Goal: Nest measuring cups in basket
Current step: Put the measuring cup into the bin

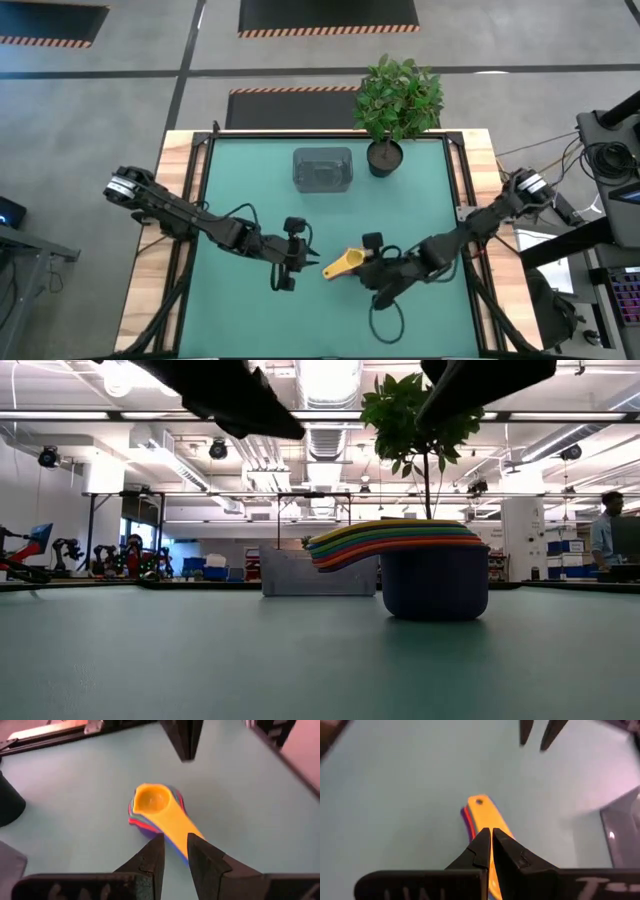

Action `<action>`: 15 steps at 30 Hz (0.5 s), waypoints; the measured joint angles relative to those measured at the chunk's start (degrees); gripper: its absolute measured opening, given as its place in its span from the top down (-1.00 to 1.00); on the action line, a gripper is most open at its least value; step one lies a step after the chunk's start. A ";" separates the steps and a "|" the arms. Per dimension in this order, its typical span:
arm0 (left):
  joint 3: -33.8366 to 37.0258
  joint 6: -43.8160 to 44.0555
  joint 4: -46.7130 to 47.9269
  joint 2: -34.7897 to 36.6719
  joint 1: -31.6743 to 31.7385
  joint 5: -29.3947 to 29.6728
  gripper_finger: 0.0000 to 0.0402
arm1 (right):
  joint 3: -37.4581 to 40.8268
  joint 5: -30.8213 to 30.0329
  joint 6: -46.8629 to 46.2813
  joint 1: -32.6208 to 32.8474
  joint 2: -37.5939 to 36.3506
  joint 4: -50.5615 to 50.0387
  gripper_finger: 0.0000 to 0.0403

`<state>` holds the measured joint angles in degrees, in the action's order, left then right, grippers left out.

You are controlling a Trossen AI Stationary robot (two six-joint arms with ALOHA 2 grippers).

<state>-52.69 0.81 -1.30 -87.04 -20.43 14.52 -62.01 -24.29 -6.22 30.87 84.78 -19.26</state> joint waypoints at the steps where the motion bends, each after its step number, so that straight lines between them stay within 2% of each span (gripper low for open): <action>1: 0.00 0.93 -0.70 -0.01 0.00 -0.03 0.68 | 1.83 -0.12 1.21 -0.04 -1.40 2.77 0.96; 9: 0.00 6.55 -3.32 -0.05 0.00 -0.10 0.65 | 14.55 -3.12 9.03 -0.04 -12.07 19.39 0.96; 12: -0.02 7.83 -4.96 -0.05 0.00 -0.22 0.56 | 17.29 -3.31 12.18 -0.04 -15.74 23.39 0.96; 15: -0.02 8.12 -6.43 -0.05 0.00 -0.54 0.41 | 18.13 -3.29 13.23 -0.04 -18.57 23.33 0.96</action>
<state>-52.71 8.93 -7.73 -87.09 -20.43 13.97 -43.88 -27.57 7.01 30.83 66.21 4.08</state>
